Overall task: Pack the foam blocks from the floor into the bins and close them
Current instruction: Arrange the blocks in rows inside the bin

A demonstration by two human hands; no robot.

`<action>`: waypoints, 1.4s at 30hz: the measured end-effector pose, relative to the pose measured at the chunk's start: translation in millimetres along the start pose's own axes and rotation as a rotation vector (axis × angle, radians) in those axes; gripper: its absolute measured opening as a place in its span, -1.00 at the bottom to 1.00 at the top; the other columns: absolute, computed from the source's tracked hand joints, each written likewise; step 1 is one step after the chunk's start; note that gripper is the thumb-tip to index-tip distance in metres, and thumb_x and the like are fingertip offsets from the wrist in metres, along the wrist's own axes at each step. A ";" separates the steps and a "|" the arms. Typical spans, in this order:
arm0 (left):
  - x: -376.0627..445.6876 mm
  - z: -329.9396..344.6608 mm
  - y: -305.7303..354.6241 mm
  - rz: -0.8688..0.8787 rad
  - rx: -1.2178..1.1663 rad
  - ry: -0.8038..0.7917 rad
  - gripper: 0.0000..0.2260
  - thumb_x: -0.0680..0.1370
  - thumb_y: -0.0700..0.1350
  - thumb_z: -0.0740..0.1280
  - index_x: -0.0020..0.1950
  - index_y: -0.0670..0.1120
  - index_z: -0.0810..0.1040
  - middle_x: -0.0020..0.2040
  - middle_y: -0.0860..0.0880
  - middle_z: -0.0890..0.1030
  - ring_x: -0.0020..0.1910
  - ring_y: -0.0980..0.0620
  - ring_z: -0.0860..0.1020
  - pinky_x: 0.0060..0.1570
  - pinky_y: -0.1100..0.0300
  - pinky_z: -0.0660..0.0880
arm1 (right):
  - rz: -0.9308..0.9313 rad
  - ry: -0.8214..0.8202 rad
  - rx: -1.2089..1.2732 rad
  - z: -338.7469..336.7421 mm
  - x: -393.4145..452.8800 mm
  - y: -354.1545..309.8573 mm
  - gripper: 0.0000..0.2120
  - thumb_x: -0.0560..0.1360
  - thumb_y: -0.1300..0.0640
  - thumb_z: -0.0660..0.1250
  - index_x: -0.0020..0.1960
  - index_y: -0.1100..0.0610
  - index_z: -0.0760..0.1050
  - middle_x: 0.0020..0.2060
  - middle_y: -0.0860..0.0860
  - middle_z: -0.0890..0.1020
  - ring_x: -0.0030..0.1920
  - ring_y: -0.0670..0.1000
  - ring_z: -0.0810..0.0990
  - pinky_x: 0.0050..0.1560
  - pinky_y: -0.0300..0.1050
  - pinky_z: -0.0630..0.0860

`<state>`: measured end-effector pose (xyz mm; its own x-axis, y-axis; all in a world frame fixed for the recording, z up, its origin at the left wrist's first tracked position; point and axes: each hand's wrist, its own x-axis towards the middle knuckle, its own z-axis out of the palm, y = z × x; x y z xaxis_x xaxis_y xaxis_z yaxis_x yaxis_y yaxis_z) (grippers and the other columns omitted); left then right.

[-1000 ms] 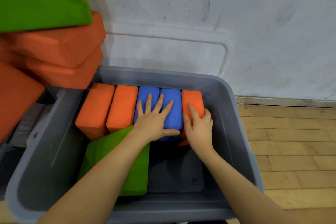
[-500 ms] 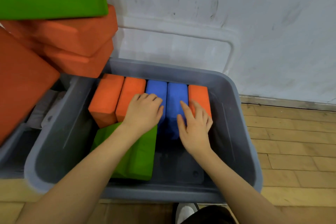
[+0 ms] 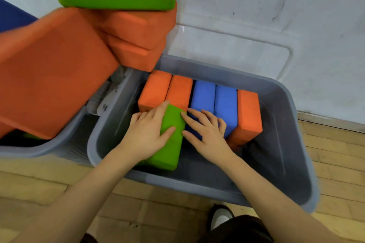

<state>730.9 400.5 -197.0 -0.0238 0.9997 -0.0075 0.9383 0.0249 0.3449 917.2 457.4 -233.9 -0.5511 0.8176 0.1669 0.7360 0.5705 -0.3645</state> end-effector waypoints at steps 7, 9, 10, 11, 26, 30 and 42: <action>-16.8 -26.3 -17.2 -0.137 0.272 0.013 0.00 0.31 0.48 -0.13 0.51 -0.22 0.11 0.40 -0.26 0.31 0.20 -0.25 0.46 0.12 -0.03 0.39 | -0.111 0.033 0.226 -0.8 46.0 -47.5 -0.55 0.45 -0.23 0.09 0.28 -0.20 0.46 0.28 -0.27 0.45 0.28 -0.19 0.33 0.14 -0.11 0.01; -15.4 -28.3 -22.6 -0.206 0.286 -0.016 0.04 0.30 0.53 -0.03 0.54 -0.16 -0.07 0.46 -0.21 0.19 0.30 -0.21 0.36 0.23 0.00 0.30 | -0.111 0.000 0.306 -1.1 56.3 -51.1 -0.56 0.45 -0.23 0.08 0.27 -0.22 0.44 0.25 -0.33 0.43 0.27 -0.24 0.34 0.12 -0.12 0.03; -14.1 -29.0 -24.1 -0.216 0.263 -0.007 -0.04 0.38 0.47 0.08 0.54 -0.12 -0.09 0.46 -0.19 0.17 0.32 -0.21 0.33 0.25 0.01 0.27 | -0.111 -0.008 0.319 -0.8 60.9 -50.5 -0.60 0.47 -0.20 0.09 0.27 -0.23 0.43 0.23 -0.35 0.42 0.27 -0.24 0.35 0.12 -0.12 0.04; -13.0 -29.8 -24.7 -0.221 0.233 0.008 -0.14 0.44 0.37 0.15 0.55 -0.08 -0.08 0.47 -0.17 0.16 0.34 -0.21 0.31 0.26 0.01 0.25 | -0.103 -0.008 0.308 1.0 65.9 -47.0 -0.62 0.49 -0.15 0.10 0.27 -0.23 0.42 0.22 -0.35 0.43 0.29 -0.22 0.35 0.13 -0.12 0.03; 1.9 -10.0 -25.5 -0.275 0.246 0.067 -0.24 0.34 0.32 0.02 0.50 0.05 0.20 0.34 -0.16 0.36 0.15 -0.23 0.44 0.10 -0.02 0.23 | -0.089 -0.207 -0.093 28.9 115.1 -8.2 -0.61 0.63 -0.06 0.06 0.44 -0.26 0.19 0.48 -0.23 0.14 0.52 -0.05 0.00 0.44 0.12 -0.16; -4.5 5.8 -28.4 -0.257 0.306 -0.013 -0.28 0.51 0.27 0.10 0.55 0.03 -0.11 0.50 -0.19 0.06 0.34 -0.20 0.23 0.23 -0.04 0.16 | -0.082 -0.218 -0.046 28.6 107.9 -6.8 -0.62 0.62 -0.09 0.04 0.44 -0.25 0.20 0.48 -0.24 0.14 0.52 -0.09 -0.01 0.45 0.10 -0.15; -8.6 1.7 -24.0 -0.179 0.271 -0.032 -0.29 0.33 0.21 0.15 0.38 -0.14 0.42 0.31 -0.35 0.42 0.10 -0.27 0.54 0.09 -0.06 0.40 | 0.008 -0.222 -0.076 27.7 115.6 -27.6 -0.61 0.63 -0.14 -0.11 0.44 -0.27 0.17 0.49 -0.22 0.14 0.51 -0.08 0.00 0.40 0.14 -0.19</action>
<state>709.1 391.3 -206.8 -0.1900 0.9788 -0.0769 0.9780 0.1956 0.0732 822.3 534.0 -229.9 -0.6120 0.7896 -0.0442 0.7634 0.5752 -0.2937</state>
